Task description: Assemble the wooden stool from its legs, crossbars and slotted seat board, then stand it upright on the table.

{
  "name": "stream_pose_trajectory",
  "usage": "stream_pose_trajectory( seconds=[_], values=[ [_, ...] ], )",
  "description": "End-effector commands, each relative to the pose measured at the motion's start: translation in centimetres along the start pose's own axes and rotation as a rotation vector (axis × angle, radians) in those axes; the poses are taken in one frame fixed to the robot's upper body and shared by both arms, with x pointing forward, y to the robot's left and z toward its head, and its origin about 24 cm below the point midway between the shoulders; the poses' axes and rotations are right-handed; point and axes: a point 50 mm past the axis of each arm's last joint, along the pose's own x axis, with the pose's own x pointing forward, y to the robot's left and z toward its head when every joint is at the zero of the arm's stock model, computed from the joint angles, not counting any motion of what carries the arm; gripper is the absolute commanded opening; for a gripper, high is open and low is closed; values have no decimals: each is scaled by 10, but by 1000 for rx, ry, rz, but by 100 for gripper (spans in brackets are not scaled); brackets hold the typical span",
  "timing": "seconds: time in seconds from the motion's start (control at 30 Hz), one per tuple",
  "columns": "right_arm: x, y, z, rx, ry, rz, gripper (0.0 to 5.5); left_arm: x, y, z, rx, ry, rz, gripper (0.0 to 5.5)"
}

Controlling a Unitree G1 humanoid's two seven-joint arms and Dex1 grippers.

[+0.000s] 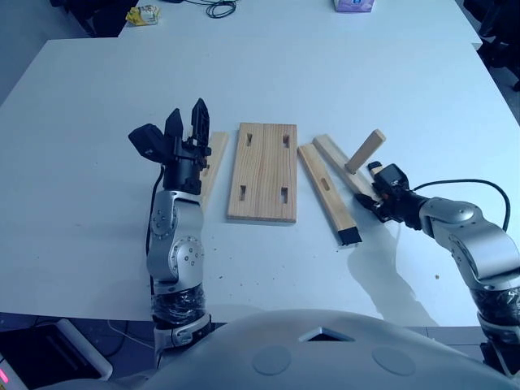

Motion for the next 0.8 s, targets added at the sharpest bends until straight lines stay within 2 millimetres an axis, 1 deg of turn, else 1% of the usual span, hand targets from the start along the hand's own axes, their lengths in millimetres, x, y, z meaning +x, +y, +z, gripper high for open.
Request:
stream_pose_trajectory(
  seconds=[0.03, 0.13, 0.2, 0.23, 0.27, 0.33, 0.43, 0.57, 0.67, 0.73, 0.8],
  values=[
    [14, -11, 16, 68, -97, 5, 214, 4, 0, 2, -9, -14, 7, 319],
    [20, -32, 58, 175, -292, 14, 213, 10, 0, 5, -3, -11, -29, 319],
    [18, -45, 85, 233, -412, 54, 213, 17, -1, 11, -14, -10, -89, 319],
    [16, -50, 96, 249, -461, 76, 213, 20, -2, 14, -27, -8, -122, 319],
    [14, -53, 104, 265, -500, 96, 213, 25, -3, 16, -50, 1, -158, 337],
    [9, -55, 119, 313, -579, 198, 213, 33, -10, 18, -151, 24, -244, 359],
    [1, -50, 133, 344, -676, 387, 213, 38, -30, 20, -291, 102, -429, 410],
    [-4, -39, 140, 300, -708, 629, 213, 39, -56, 25, -481, 227, -632, 476],
    [-19, -34, 144, 285, -755, 758, 213, 42, -65, 36, -547, 293, -767, 478],
    [-31, -34, 149, 281, -789, 839, 213, 43, -67, 46, -563, 310, -832, 478],
    [-37, -31, 152, 267, -796, 902, 213, 43, -66, 54, -570, 332, -882, 478]
  ],
)
